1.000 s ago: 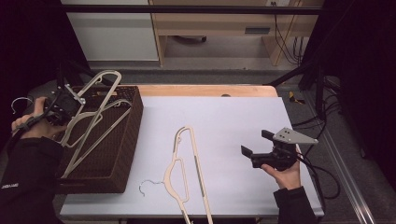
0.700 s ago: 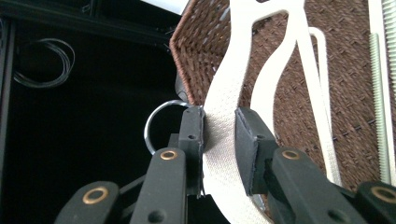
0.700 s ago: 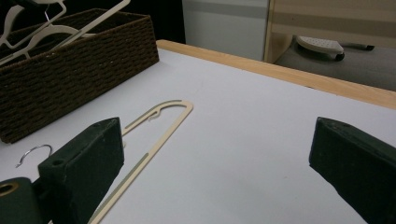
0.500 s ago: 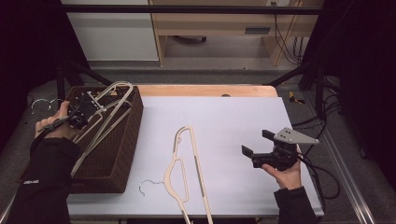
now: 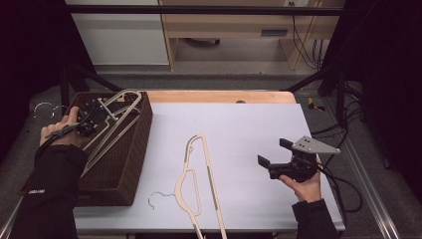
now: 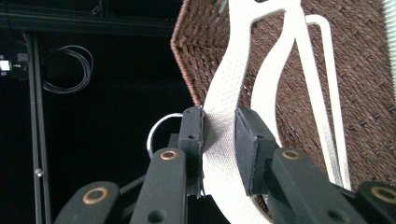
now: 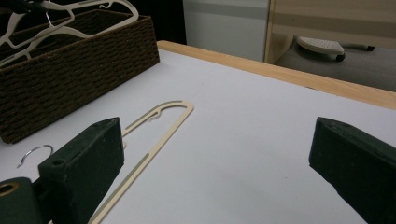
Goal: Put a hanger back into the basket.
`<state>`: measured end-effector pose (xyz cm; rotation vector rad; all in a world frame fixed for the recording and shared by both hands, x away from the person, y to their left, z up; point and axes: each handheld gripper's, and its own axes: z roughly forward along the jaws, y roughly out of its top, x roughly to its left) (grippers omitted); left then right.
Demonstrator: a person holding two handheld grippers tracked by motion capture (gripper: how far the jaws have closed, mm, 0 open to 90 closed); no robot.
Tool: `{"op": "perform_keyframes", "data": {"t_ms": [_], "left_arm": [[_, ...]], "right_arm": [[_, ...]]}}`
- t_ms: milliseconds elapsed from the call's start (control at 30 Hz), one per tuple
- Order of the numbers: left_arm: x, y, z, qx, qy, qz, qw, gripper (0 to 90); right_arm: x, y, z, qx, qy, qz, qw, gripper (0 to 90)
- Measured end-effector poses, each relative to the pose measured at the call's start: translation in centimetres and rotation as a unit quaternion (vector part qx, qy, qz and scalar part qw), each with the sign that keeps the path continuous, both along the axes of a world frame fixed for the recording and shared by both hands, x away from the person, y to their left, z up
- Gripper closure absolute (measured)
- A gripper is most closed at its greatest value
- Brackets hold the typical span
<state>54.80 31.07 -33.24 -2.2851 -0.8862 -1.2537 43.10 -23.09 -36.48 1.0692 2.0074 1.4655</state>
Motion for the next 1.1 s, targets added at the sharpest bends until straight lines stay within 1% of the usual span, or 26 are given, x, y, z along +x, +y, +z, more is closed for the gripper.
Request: {"op": "perform_keyframes", "data": {"t_ms": [100,167,200,267,333,367,400,433,467,567,600,667,700,733,767,833,900,967,1000,1033,1067,1100], "left_arm": [[0.3,-0.3,-0.4,0.003,0.002,0.003,1.0000,73.2],[0.4,-0.3,-0.9,0.000,0.004,0.005,1.0000,73.2],[0.5,-0.3,-1.3,0.003,0.006,0.007,1.0000,73.2],[0.7,-0.5,-2.0,0.012,0.007,0.003,0.9999,73.2],[0.7,-0.8,-2.2,0.014,0.008,0.001,0.9999,73.2],[0.8,-1.0,-2.3,0.012,0.012,0.000,0.9999,73.2],[0.9,-1.2,-2.7,0.019,0.012,0.001,0.9997,73.2],[1.0,-1.3,-3.0,0.020,0.011,0.001,0.9997,73.2],[1.1,-1.5,-3.3,0.025,0.014,-0.001,0.9996,73.2],[1.3,-2.0,-4.1,0.038,0.012,-0.003,0.9992,73.0],[1.4,-2.1,-4.2,0.038,0.011,0.000,0.9992,73.1],[1.5,-2.2,-4.2,0.035,0.020,-0.001,0.9992,72.7],[1.5,-2.3,-4.4,0.039,0.018,-0.001,0.9991,72.8],[1.6,-2.4,-4.5,0.036,0.020,-0.001,0.9991,72.6],[1.6,-2.5,-4.6,0.037,0.016,0.000,0.9992,72.3],[1.6,-2.6,-4.4,0.030,0.018,0.000,0.9994,71.3],[1.4,-2.5,-3.9,0.011,0.020,0.003,0.9997,70.2],[1.3,-2.3,-3.4,-0.015,0.028,0.006,0.9995,65.3],[1.3,-2.2,-3.0,-0.031,0.029,0.010,0.9991,62.3],[1.1,-2.1,-2.7,-0.053,0.026,0.014,0.9982,60.0],[1.0,-1.9,-2.3,-0.068,0.019,0.010,0.9975,58.5],[0.9,-1.8,-1.9,-0.082,0.016,0.012,0.9964,56.4]], "right_arm": [[0.0,0.0,0.0,-0.003,0.000,0.001,1.0000,3.6],[0.0,0.0,0.0,-0.001,0.000,0.001,1.0000,3.6],[0.0,0.0,0.0,-0.001,0.000,0.001,1.0000,3.6],[0.0,0.0,0.0,-0.001,0.000,0.001,1.0000,3.6],[0.0,0.0,0.0,0.000,0.001,-0.001,1.0000,3.6],[0.0,-0.1,0.0,-0.001,0.000,0.000,1.0000,3.6],[0.0,0.0,0.0,-0.001,0.001,-0.001,1.0000,3.6],[0.0,0.0,0.0,-0.002,0.000,0.002,1.0000,3.6],[0.0,0.0,0.0,-0.001,0.001,0.002,1.0000,3.6],[0.0,0.0,0.0,-0.002,0.000,0.002,1.0000,3.6],[0.0,0.0,0.0,0.000,0.000,0.000,1.0000,3.7],[0.0,-0.1,0.1,0.000,-0.001,0.000,1.0000,3.6],[0.0,-0.1,0.1,0.000,-0.001,0.000,1.0000,3.7],[0.0,-0.1,0.1,0.000,-0.001,0.001,1.0000,3.7],[0.0,-0.1,0.1,0.000,-0.001,0.001,1.0000,3.6],[0.0,-0.1,0.1,0.000,-0.001,0.001,1.0000,3.6],[-0.1,-0.1,0.1,0.001,-0.002,0.000,1.0000,3.6],[-0.1,-0.1,0.1,0.002,-0.001,0.000,1.0000,3.6],[-0.1,-0.1,0.1,0.003,-0.001,0.001,1.0000,3.6],[-0.1,-0.1,0.1,0.003,-0.001,0.001,1.0000,3.6],[-0.1,-0.1,0.1,0.004,-0.002,0.002,1.0000,3.6],[-0.1,-0.1,0.1,0.004,-0.002,0.001,1.0000,3.6]]}}
